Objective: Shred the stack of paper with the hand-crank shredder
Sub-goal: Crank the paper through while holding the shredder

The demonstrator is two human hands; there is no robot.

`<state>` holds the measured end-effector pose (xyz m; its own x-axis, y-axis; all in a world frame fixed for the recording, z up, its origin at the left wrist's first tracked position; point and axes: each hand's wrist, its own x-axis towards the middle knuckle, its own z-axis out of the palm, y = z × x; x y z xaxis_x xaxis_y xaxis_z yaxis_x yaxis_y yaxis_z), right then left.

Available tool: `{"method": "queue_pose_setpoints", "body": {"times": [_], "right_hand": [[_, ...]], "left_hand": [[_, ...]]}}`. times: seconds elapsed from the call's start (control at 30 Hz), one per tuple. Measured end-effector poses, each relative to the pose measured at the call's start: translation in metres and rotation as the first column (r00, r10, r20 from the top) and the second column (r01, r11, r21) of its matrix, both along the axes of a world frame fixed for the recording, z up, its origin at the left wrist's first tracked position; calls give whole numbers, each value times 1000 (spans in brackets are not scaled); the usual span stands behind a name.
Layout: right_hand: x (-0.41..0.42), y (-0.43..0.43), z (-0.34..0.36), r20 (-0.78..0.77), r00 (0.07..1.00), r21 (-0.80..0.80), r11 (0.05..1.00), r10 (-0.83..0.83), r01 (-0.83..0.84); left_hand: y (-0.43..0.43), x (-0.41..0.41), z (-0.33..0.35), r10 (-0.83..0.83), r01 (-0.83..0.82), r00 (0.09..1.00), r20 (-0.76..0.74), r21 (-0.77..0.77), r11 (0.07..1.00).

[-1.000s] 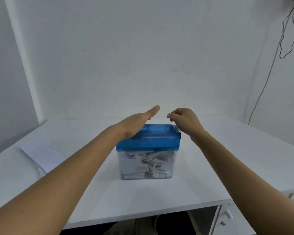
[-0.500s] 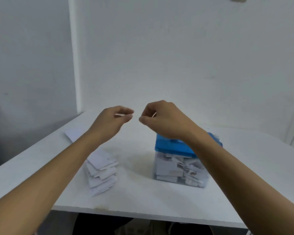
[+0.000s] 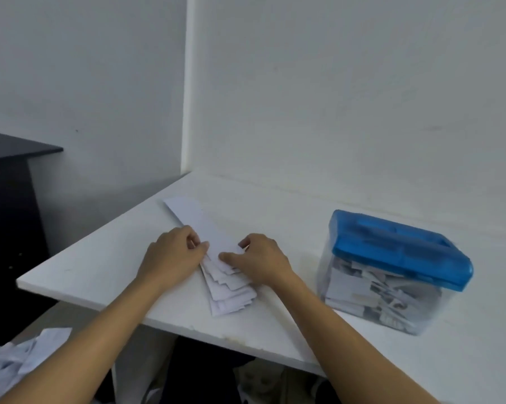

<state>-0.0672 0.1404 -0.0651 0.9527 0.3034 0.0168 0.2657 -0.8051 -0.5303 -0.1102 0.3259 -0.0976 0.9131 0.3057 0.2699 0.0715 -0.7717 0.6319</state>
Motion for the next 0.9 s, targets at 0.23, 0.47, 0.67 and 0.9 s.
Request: {"method": "queue_pose_setpoints", "body": {"times": [0.23, 0.47, 0.67, 0.9], "right_hand": [[-2, -2, -24, 74, 993, 263, 962, -91, 68], [2, -7, -28, 57, 991, 417, 904, -124, 90], [3, -8, -27, 47, 987, 471, 875, -151, 111], [5, -9, -28, -2, 991, 541, 833, -136, 115]], "left_hand": [[-3, -2, -3, 12, -8, 999, -34, 119, 993], [-3, -1, -6, 20, -18, 1000, -15, 113, 993], [-2, 1, -7, 14, -15, 1000, 5, 122, 992], [-1, 2, -6, 2, -2, 1000, 7, 83, 997]]}}
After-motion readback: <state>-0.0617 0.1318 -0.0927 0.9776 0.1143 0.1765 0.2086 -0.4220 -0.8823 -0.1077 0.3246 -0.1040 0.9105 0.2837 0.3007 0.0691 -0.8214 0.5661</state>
